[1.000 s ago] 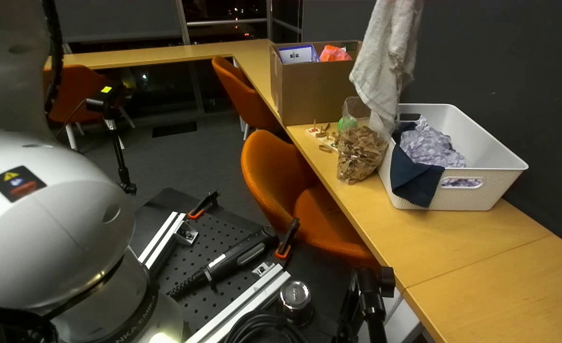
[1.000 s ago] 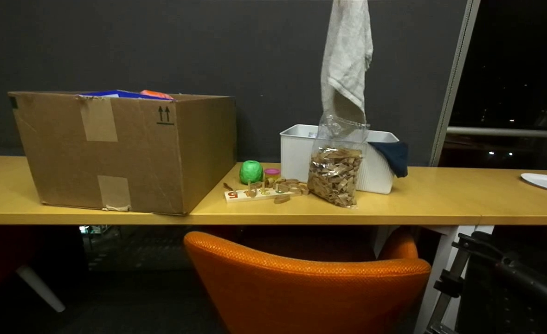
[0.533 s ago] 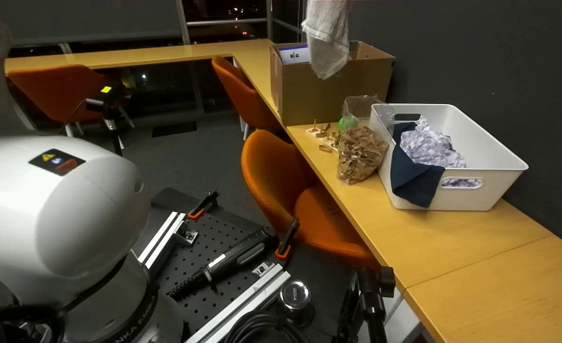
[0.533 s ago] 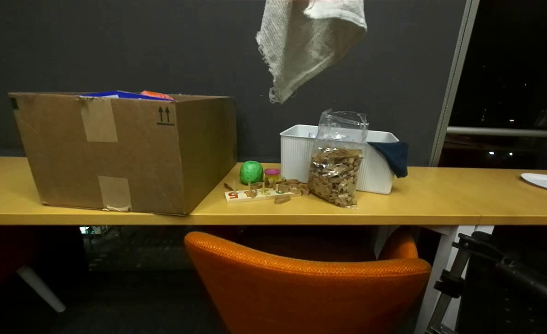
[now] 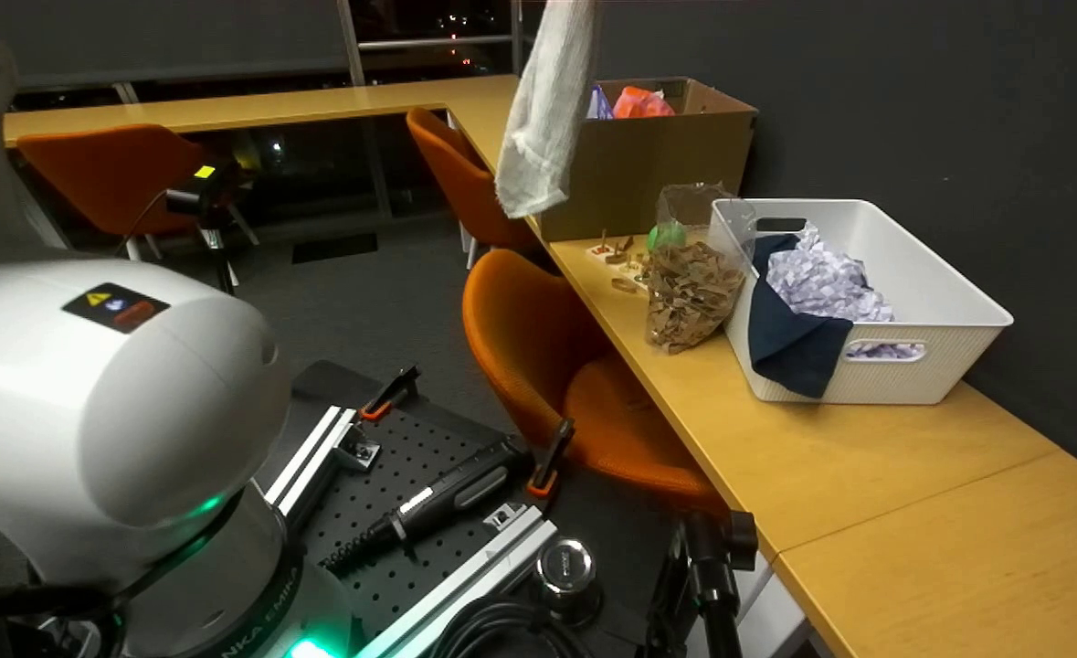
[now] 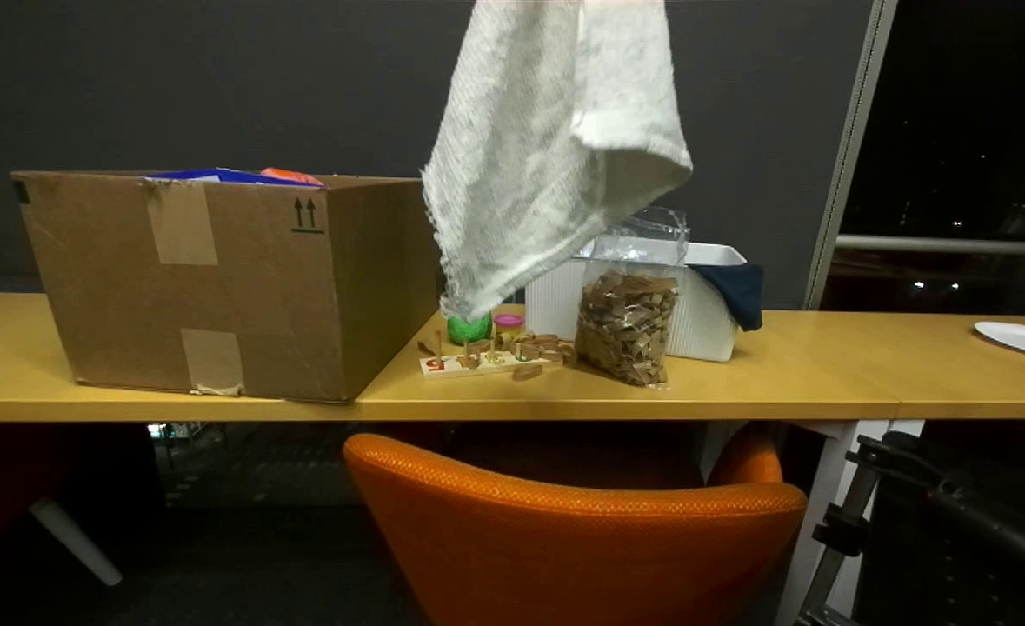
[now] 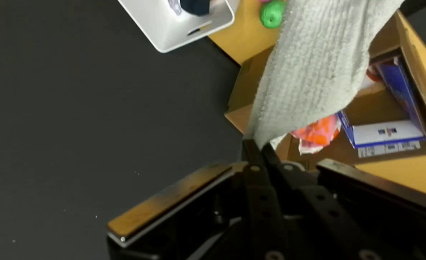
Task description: Take the white towel and the other two pieces of clothing out of the basket and put it on the backrest of the chair
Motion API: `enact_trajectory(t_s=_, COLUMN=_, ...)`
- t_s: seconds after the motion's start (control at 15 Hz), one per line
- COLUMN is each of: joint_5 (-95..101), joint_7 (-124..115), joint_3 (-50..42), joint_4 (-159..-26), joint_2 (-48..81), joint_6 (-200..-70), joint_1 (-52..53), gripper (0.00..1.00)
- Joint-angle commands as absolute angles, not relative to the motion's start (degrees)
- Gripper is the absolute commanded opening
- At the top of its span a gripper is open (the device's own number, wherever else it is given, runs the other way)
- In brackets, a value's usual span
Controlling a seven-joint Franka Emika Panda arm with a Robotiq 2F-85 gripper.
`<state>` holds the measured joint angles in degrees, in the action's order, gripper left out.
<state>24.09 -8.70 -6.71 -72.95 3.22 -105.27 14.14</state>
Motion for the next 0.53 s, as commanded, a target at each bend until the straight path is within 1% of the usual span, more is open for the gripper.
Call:
enact_trajectory(t_s=0.0, joint_5=25.5, joint_7=-9.7, joint_3=-7.9, joint_4=-87.2, joint_2=-1.1, joint_6=-108.0, joint_1=12.9, gripper=0.01)
enact_trajectory(t_s=0.2, joint_5=28.1, joint_7=-11.3, joint_3=-8.4, joint_4=-97.1, joint_2=-1.9, joint_6=-111.7, joint_1=11.9, gripper=0.01)
enact_trajectory(t_s=0.27, joint_5=28.9, joint_7=-11.7, joint_3=-5.0, joint_4=-100.3, joint_2=-1.9, joint_6=-112.9, joint_1=8.0, gripper=0.01)
enact_trajectory(t_s=0.47, joint_5=28.4, joint_7=-11.4, joint_3=-4.0, joint_4=-107.5, joint_2=-0.9, joint_6=-117.3, joint_1=5.4, gripper=0.01)
